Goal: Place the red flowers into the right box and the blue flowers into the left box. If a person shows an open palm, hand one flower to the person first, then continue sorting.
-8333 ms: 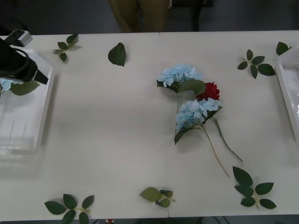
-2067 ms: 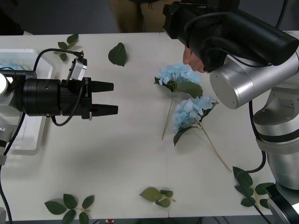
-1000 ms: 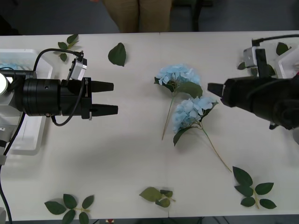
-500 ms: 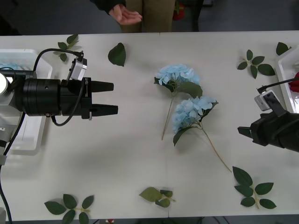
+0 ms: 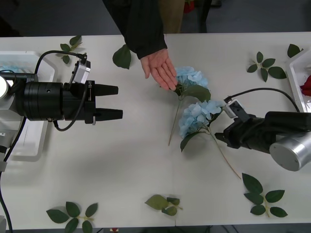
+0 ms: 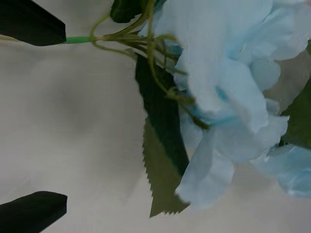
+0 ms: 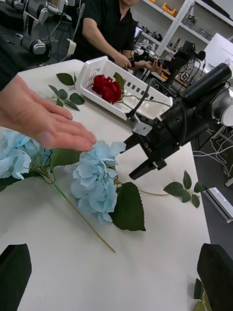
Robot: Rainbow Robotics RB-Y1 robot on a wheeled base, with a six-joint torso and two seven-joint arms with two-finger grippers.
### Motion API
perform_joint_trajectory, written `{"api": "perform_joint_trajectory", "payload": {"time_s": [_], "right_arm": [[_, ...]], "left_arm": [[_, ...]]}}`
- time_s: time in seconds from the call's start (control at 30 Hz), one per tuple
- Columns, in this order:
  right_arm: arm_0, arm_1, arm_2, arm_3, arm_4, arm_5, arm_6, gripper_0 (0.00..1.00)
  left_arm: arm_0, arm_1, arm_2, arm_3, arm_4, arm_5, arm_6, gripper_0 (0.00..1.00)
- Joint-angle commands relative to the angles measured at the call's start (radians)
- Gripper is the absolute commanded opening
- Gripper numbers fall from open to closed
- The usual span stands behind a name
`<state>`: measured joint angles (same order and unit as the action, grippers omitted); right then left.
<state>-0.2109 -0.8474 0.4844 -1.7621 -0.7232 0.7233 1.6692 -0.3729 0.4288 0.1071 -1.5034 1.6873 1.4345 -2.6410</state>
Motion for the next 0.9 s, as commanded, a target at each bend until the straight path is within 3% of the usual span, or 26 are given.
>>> {"api": "perform_joint_trajectory", "payload": {"time_s": [0.03,0.37,0.4,0.47,0.5,0.53,0.57,0.9], "right_arm": [[-0.048,0.05,0.026,0.029,0.024,-0.004,0.015,0.87],[-0.082,0.056,0.125,0.069,0.059,-0.004,0.035,0.87],[-0.082,0.057,0.125,0.067,0.059,-0.004,0.035,0.81],[-0.082,0.062,0.125,0.069,0.064,-0.004,0.037,0.53],[-0.082,0.065,0.125,0.072,0.065,-0.004,0.037,0.34],[-0.082,0.067,0.125,0.072,0.068,-0.004,0.033,0.23],[-0.082,0.071,0.123,0.072,0.077,-0.004,0.03,0.01],[-0.081,0.073,0.083,0.07,0.008,-0.044,0.015,0.0]], "left_arm": [[-0.004,-0.008,-0.01,-0.032,0.015,-0.009,-0.064,1.0],[-0.004,-0.008,-0.01,-0.032,0.015,-0.009,-0.064,1.0],[-0.004,-0.008,-0.01,-0.032,0.015,-0.009,-0.064,1.0],[-0.004,-0.008,-0.01,-0.032,0.015,-0.009,-0.064,1.0],[-0.004,-0.008,-0.01,-0.032,0.015,-0.009,-0.064,1.0],[-0.004,-0.008,-0.01,-0.032,0.015,-0.009,-0.064,1.0],[-0.004,-0.008,-0.01,-0.032,0.015,-0.009,-0.064,1.0],[-0.004,-0.008,-0.01,-0.032,0.015,-0.009,-0.064,1.0]]}}
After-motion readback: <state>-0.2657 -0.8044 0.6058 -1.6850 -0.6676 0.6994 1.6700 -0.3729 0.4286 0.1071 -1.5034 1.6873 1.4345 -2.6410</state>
